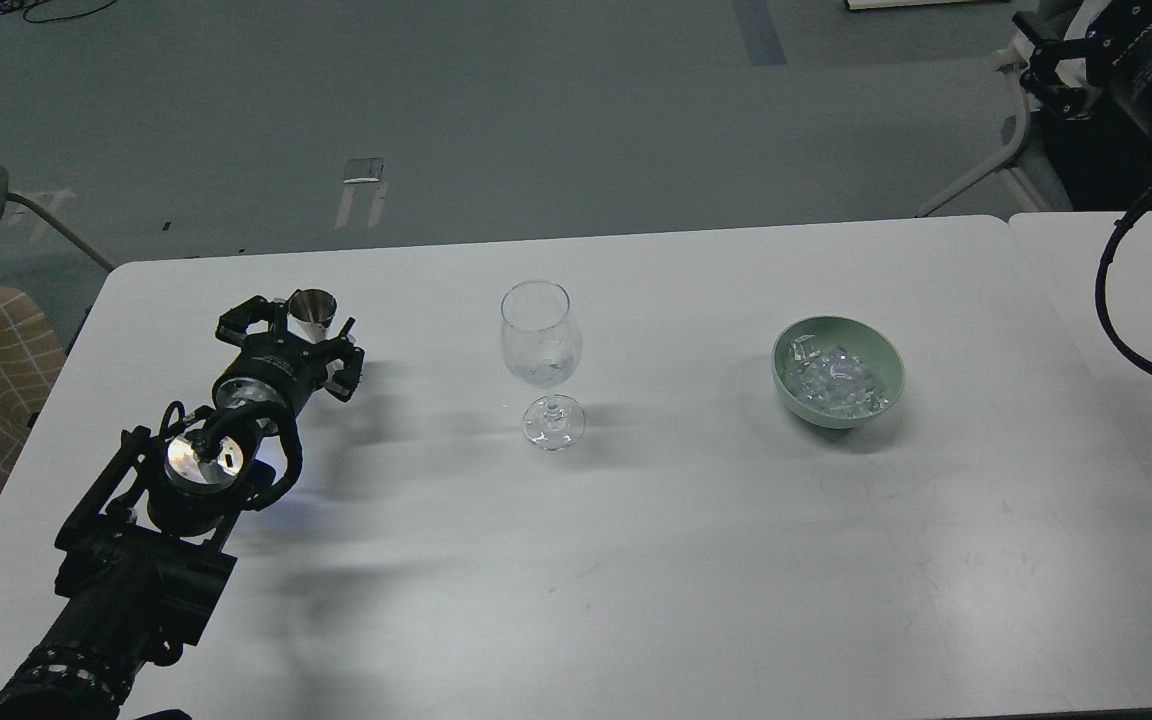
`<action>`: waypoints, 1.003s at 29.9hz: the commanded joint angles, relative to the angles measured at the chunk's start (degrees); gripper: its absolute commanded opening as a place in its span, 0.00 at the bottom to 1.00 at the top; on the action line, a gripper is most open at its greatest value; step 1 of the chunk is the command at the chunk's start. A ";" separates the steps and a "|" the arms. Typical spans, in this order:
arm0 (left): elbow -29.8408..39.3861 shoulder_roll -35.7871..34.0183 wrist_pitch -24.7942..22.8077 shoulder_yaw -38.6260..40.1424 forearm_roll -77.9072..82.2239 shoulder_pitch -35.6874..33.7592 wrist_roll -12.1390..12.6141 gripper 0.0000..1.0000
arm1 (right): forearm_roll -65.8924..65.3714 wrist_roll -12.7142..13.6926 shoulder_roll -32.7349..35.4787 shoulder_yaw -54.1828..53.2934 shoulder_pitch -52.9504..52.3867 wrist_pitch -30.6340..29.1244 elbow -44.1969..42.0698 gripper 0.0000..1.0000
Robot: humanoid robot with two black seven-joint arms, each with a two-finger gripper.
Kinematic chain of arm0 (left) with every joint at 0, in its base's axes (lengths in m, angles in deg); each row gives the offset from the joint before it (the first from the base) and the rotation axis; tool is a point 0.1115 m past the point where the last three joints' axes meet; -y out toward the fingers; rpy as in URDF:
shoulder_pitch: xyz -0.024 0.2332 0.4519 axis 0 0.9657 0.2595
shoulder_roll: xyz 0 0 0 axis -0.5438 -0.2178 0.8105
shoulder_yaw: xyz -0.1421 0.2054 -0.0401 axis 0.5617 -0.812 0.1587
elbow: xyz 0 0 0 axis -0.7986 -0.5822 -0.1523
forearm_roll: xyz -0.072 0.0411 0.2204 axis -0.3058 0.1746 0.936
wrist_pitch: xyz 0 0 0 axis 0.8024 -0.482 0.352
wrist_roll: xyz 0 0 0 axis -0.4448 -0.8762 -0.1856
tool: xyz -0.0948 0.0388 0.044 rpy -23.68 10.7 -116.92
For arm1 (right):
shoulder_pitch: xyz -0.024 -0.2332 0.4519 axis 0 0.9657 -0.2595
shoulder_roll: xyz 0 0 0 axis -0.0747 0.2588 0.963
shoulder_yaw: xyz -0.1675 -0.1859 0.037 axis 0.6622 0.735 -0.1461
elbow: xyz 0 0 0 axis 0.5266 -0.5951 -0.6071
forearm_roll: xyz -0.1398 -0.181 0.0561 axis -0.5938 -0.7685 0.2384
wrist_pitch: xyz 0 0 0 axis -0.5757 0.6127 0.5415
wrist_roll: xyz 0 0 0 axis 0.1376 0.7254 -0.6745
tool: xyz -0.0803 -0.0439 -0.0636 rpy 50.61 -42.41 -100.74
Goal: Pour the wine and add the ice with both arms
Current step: 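Set the jigger on the table and open the left gripper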
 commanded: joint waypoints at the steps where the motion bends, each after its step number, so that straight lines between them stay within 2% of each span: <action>1: 0.09 -0.19 0.00 0.11 -0.02 -0.67 0.00 0.79 | 0.00 -0.04 0.02 0.00 0.00 0.00 -0.01 1.00; 5: 0.17 -0.36 0.00 0.46 -0.11 -1.54 0.00 0.92 | 0.00 0.05 0.11 -0.09 0.00 0.00 -0.01 1.00; 19: 3.69 -1.50 0.00 0.81 -0.20 -3.48 -0.08 0.96 | 0.00 0.23 0.19 -0.09 -0.18 0.00 0.08 1.00; 27: 13.69 -3.96 0.09 0.55 0.06 -4.79 0.35 0.97 | 0.09 -0.04 1.07 -0.26 -0.18 -0.05 -0.01 1.00; 30: 15.02 -4.84 -0.35 -0.24 0.24 -5.68 0.97 0.98 | 0.09 -0.12 1.07 -0.35 -0.35 -0.05 0.08 1.00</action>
